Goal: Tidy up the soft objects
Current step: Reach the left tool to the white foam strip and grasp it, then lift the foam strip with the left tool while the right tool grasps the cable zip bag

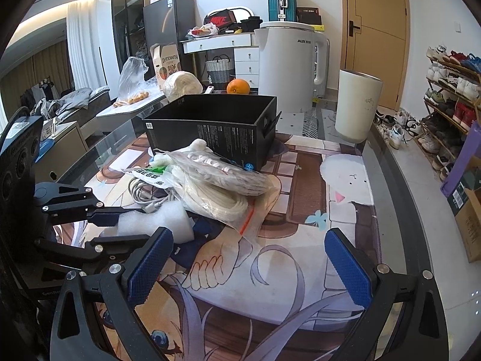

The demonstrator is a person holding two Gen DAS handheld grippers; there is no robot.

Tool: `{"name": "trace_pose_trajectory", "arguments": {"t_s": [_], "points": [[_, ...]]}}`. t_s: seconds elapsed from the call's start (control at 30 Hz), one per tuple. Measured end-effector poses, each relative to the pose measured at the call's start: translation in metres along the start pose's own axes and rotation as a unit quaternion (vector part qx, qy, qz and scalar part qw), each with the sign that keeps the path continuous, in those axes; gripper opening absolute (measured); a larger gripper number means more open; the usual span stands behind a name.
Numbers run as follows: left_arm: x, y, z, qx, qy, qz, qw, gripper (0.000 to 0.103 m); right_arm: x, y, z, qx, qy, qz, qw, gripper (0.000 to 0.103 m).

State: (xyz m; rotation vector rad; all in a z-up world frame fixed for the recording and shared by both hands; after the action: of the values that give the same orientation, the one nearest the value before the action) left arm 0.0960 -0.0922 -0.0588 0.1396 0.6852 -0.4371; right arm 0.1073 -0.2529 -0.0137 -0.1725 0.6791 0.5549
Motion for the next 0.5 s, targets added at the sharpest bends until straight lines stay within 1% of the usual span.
{"name": "trace_pose_trajectory", "arguments": {"t_s": [0.27,0.5], "points": [[-0.018,0.014,-0.004,-0.029,-0.023,0.009,0.9993,0.020,0.003,0.004,0.006,0.001,-0.005,0.004,1.000,0.102],[-0.035,0.034,-0.003,-0.058,-0.045,0.028,0.9969,0.020,0.017,0.013,0.020,0.009,-0.008,0.017,1.000,0.102]]}}
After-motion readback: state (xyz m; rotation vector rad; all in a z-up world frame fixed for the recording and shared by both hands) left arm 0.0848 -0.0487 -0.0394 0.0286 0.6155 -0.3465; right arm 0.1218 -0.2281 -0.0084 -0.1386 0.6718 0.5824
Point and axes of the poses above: each gripper's, at about its wrist camera, not at the fingertips, and x roughly the way its jaws point, y to its left, z to its top, the point moved 8 cm from there along x, roughly the way its jaws point, and after that the axes turned 3 degrees about -y, right-handed, at the moved point
